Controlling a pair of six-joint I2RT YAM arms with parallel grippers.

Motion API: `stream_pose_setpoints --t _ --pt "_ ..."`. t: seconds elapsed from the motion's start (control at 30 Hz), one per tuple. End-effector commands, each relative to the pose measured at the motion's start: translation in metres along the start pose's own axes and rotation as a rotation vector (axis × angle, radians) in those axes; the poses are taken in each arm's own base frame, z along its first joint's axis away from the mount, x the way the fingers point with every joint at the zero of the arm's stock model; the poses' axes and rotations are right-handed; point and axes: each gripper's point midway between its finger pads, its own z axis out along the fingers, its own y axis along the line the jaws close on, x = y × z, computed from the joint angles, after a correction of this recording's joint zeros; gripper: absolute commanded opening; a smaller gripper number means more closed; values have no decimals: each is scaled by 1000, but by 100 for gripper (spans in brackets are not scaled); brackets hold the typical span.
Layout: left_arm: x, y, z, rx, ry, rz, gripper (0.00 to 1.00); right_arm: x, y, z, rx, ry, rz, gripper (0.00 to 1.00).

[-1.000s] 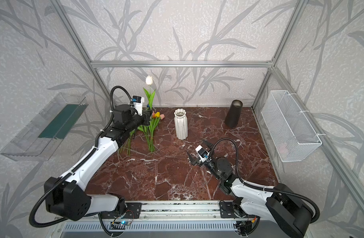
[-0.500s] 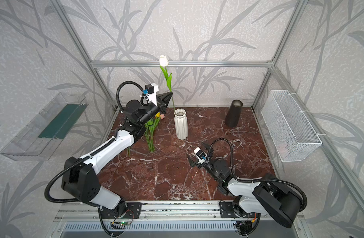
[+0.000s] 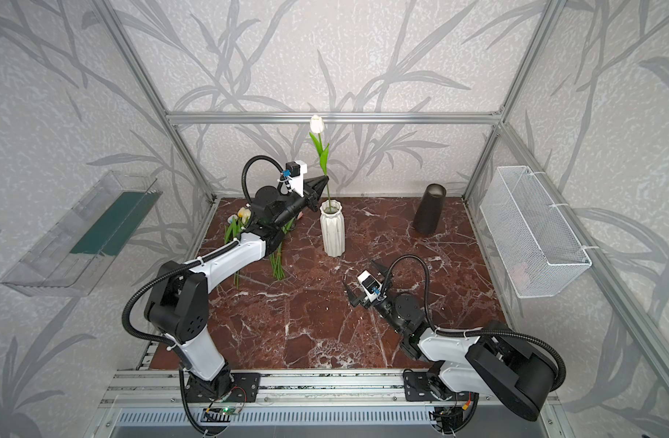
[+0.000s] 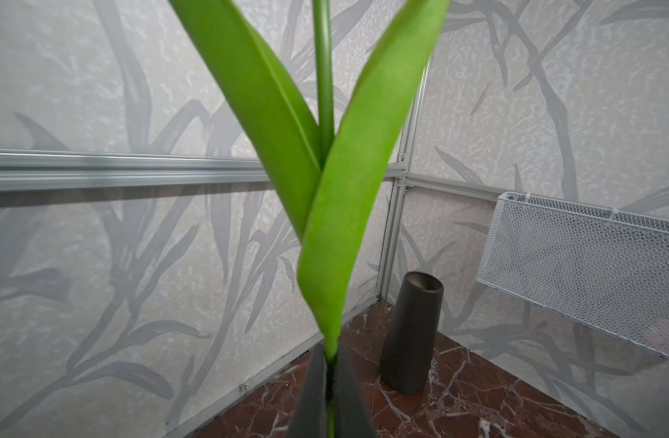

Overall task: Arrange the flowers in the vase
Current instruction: 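Lift the white tulip with the left gripper and lower it into the white vase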

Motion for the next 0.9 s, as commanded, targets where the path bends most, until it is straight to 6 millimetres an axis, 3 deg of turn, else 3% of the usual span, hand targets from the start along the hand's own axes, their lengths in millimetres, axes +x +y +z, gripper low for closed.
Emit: stream_pose_setpoints --t 0.0,0.3,0.53,0.87 --pt "1 -8 -4 17 -36 -16 0 -12 0 -3 -1 -47 5 99" --pt "46 -7 -8 -22 151 -21 0 -4 4 0 -12 -21 4 99" --pt "79 -11 -14 -34 359 23 6 8 6 6 -7 -5 10 99" --pt "78 -11 -33 -83 431 63 35 12 7 10 -5 8 12 99"
